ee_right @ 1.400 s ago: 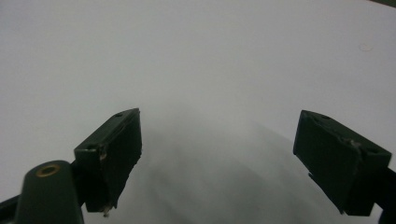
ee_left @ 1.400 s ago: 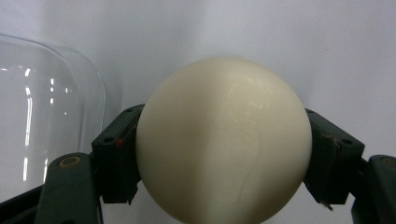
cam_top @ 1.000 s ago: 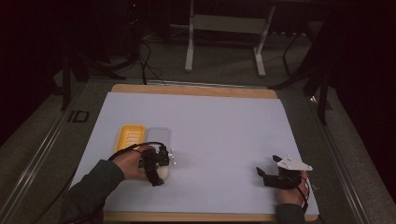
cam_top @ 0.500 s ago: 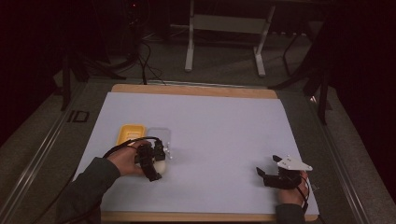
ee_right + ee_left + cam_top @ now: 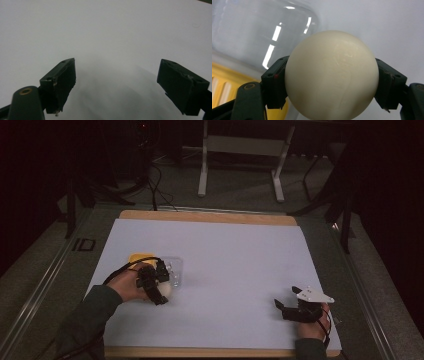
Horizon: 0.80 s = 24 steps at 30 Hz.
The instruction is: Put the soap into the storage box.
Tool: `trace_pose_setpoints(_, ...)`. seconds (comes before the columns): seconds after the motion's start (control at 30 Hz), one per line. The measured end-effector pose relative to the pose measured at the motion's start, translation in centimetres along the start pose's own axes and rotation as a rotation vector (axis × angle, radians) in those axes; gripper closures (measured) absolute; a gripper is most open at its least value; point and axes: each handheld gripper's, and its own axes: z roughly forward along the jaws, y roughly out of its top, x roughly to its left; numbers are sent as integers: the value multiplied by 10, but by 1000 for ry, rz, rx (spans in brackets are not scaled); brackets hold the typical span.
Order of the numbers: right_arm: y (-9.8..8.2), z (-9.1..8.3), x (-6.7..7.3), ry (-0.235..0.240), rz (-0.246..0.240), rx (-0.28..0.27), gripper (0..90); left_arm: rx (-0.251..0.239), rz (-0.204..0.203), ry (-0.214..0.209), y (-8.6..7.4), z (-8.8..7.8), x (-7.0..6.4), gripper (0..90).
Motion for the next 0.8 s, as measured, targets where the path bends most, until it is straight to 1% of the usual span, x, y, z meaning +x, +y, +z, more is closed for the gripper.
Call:
trace_pose_setpoints(0.03, 0, 0, 0, 0, 0, 0, 154, 3, -12, 4, 0, 0, 1, 255)
trace_pose_setpoints(0.07, 0, 0, 0, 0, 0, 0, 154, 3, -12, 4, 0, 0, 1, 255)
trace_pose_setpoints(0.1, 0, 0, 0, 0, -1, -1, 154, 5, -24, 10, 0, 0, 2, 254)
trace_pose_setpoints(0.2, 0, 0, 0, 1, 0, -2, 154, 23, -50, 26, 2, 2, 6, 255)
trace_pose_setpoints(0.3, 0, 0, 0, 1, 0, -2, 154, 30, -62, 29, 2, 2, 8, 255)
trace_pose_setpoints(0.5, 0, 0, 0, 0, 0, -2, 154, 39, -120, 41, 2, 3, 13, 255)
trace_pose_setpoints(0.6, 0, 0, 0, 1, 1, -2, 154, 47, -145, 56, 2, 2, 15, 255)
trace_pose_setpoints(0.63, 0, 0, 0, 0, 1, -2, 154, 47, -145, 56, 2, 2, 15, 254)
trace_pose_setpoints(0.73, 0, 0, 0, 0, 1, -2, 154, 41, -171, 69, 2, 1, 17, 255)
trace_pose_setpoints(0.8, 0, 0, 0, 1, 0, -2, 154, 45, -173, 74, 2, 0, 18, 255)
